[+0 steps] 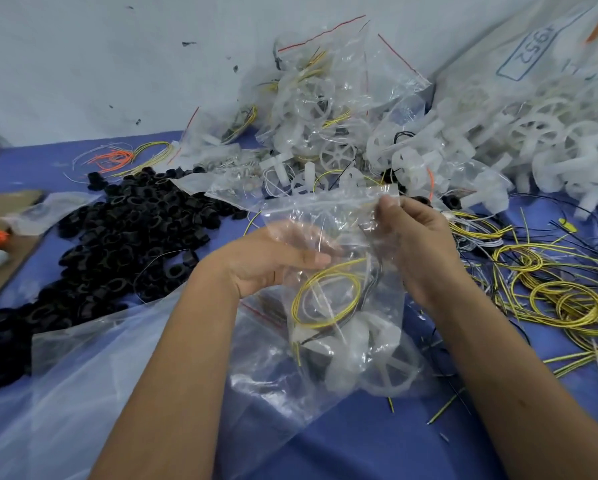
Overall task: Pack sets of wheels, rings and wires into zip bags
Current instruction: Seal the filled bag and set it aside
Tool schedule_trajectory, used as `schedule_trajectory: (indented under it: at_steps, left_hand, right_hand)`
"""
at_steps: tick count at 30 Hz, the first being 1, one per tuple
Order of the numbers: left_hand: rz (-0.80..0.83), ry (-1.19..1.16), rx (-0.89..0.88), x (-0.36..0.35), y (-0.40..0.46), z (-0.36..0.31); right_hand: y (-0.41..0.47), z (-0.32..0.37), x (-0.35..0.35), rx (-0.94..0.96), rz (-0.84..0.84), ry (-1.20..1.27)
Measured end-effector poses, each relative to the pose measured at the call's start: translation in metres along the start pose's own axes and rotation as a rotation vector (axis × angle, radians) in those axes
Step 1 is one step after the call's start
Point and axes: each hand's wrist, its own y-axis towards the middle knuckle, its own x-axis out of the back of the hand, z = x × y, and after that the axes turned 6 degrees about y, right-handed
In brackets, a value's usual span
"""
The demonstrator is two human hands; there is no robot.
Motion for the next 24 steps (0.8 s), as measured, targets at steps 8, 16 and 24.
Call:
schedule_trajectory:
  at_steps: [8, 16, 24]
  left_hand:
    - [-0.082, -0.044, -0.124, 0.001, -0.006, -0.005]
    - [-0.474, 0.057, -0.118, 0.021, -0.007, -0.008]
    - [-0.690, 0.447, -0.260, 0.019, -0.005, -0.012]
  right_hand:
    - [0.003, -0.005, 0.003, 0.057, -0.067, -0.087]
    - [0.003, -0.007, 0.003, 0.075, -0.129, -0.064]
    - [0.001, -0.006, 0.000, 0.177, -0.071, -0.305]
